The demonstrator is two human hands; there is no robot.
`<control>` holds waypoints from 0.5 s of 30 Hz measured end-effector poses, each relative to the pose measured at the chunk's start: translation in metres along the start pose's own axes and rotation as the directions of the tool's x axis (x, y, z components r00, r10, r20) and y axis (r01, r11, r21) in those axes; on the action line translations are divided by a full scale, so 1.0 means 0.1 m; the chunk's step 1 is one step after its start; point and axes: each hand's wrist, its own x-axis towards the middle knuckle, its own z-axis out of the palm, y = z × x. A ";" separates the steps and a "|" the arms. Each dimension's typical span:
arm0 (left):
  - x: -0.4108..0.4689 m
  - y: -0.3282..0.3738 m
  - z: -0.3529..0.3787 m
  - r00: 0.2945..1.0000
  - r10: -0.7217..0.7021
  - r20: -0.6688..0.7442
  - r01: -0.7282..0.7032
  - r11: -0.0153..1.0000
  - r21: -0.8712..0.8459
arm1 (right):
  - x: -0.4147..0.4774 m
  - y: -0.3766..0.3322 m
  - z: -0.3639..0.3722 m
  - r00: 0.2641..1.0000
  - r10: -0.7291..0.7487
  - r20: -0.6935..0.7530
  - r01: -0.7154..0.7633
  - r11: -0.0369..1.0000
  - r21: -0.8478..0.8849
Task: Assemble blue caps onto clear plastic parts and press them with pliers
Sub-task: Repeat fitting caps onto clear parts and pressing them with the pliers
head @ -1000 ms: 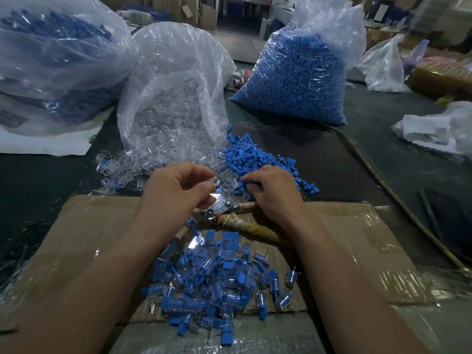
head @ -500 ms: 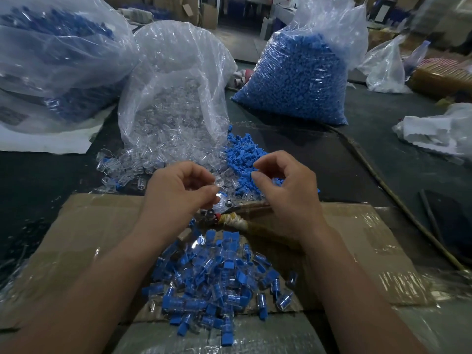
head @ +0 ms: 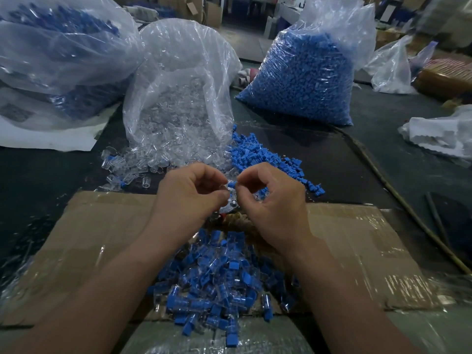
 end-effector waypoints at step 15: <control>0.00 0.07 -0.04 0.993 -0.057 0.106 0.085 0.954 -0.288 | 0.02 0.07 -0.07 0.956 0.169 0.241 -0.253 0.891 0.378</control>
